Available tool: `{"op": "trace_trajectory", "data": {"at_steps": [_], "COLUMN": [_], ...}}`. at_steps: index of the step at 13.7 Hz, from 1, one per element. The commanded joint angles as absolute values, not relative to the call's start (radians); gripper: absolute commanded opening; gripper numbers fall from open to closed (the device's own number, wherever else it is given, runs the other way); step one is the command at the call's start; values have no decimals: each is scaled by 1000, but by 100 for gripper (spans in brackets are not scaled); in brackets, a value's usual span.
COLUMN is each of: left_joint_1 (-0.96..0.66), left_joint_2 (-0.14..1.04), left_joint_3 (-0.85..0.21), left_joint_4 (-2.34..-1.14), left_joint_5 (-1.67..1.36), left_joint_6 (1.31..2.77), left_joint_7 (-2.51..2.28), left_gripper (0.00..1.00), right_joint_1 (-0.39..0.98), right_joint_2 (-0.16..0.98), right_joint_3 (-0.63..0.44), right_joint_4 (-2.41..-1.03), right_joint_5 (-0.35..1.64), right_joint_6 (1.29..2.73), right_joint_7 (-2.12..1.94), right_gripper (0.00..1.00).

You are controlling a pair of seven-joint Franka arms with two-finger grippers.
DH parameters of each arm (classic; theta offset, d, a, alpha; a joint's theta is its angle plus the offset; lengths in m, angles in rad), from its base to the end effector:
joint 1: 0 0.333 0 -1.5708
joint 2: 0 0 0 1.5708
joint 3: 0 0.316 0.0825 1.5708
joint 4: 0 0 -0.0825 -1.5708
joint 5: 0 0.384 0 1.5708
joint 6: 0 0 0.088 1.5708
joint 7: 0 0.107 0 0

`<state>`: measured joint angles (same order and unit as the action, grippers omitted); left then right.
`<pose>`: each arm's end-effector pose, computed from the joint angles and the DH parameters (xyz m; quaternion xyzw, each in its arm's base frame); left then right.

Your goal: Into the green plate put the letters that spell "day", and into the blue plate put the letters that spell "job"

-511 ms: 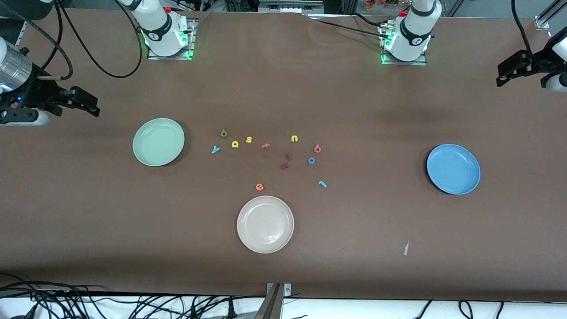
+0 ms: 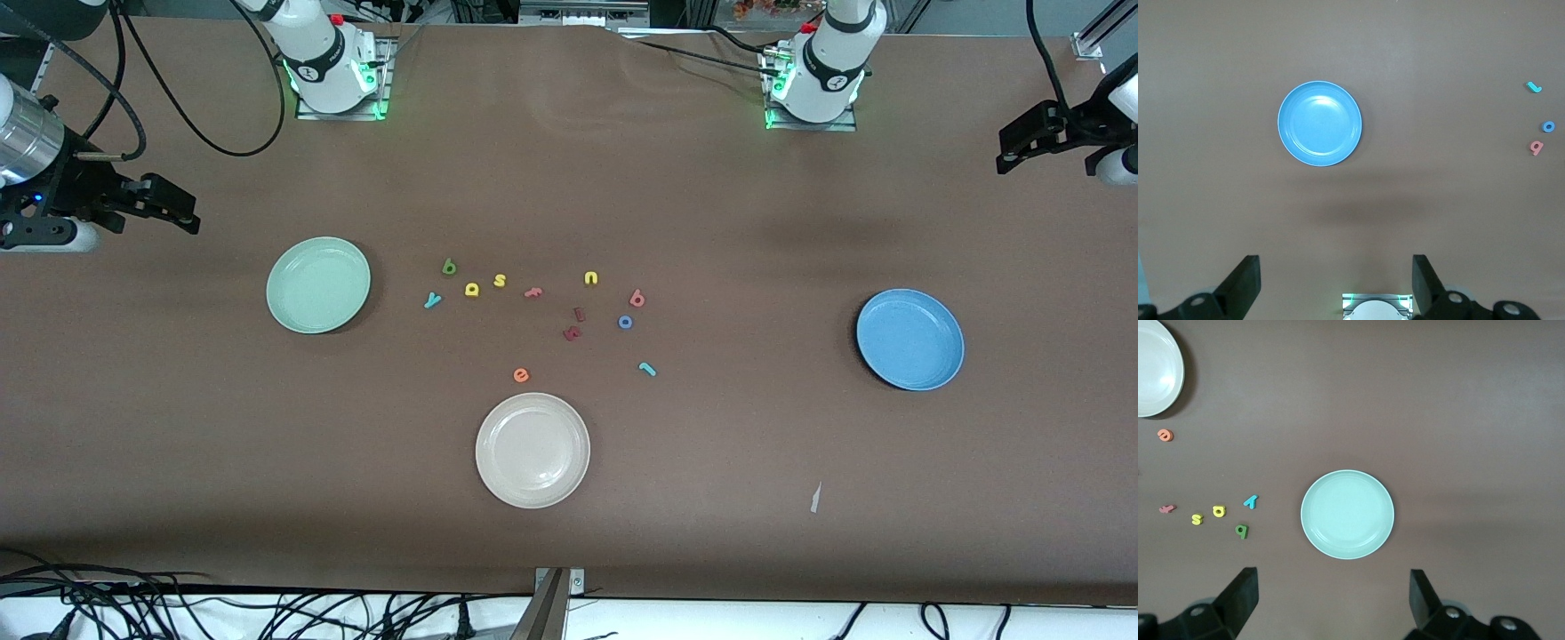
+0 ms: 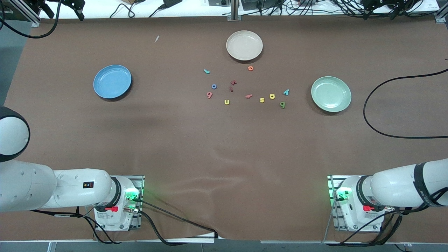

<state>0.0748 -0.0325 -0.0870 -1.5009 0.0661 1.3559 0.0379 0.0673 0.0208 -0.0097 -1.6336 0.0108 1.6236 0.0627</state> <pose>0.5212 0.0009 0.6569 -0.9976 0.0197 0.0567 0.0333 0.5623 0.0336 0.5877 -0.9999 0.0029 0.0157 0.0044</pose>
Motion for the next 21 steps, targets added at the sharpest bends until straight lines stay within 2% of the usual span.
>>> {"op": "trace_trajectory", "data": {"at_steps": [1, 21], "left_joint_1": [80, 116], "left_joint_2": [-20, -21], "left_joint_3": [-89, -84], "left_joint_4": [-1470, -1479], "left_joint_5": [58, 12], "left_joint_6": [1335, 1331], "left_joint_7": [31, 40], "left_gripper": [100, 100], "right_joint_1": [60, 60], "right_joint_2": [25, 25], "right_joint_3": [-9, -11], "right_joint_4": [-1618, -1620], "right_joint_5": [-2, -2], "right_joint_6": [1611, 1609], "right_joint_7": [46, 46], "right_gripper": [100, 100]}}
